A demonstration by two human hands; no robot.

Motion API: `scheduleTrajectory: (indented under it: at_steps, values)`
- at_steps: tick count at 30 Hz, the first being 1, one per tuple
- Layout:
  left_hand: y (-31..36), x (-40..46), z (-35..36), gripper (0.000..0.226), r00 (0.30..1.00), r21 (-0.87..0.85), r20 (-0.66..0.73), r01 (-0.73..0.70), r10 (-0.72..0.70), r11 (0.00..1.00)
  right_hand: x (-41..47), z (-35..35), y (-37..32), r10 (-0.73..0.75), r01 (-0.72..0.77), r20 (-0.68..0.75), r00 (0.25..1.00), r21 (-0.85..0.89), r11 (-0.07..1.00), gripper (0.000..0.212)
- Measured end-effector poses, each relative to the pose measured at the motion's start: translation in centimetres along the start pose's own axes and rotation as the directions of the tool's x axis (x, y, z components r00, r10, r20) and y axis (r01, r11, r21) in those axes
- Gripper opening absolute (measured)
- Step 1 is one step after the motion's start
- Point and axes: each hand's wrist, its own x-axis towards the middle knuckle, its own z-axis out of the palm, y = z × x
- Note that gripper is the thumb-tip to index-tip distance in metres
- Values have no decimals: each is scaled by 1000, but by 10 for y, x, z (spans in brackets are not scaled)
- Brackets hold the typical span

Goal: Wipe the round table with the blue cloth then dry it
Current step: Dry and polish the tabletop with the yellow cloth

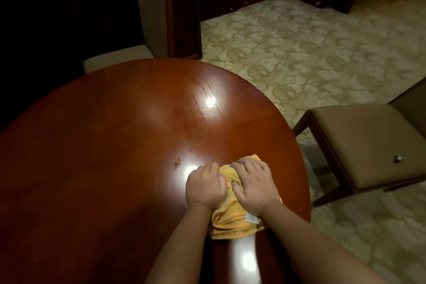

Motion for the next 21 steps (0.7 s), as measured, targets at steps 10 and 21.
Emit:
scheduleTrajectory:
  at_steps: [10, 21]
  values:
    - [-17, 94, 29, 21, 991, 22, -126, 56, -53, 998, 100, 10, 31, -31, 32, -62, 998, 12, 999, 41]
    - [-24, 145, 37, 23, 987, 99, -120, 123, -111, 987, 160, 8, 45, -63, 63, -25, 998, 8, 998, 45]
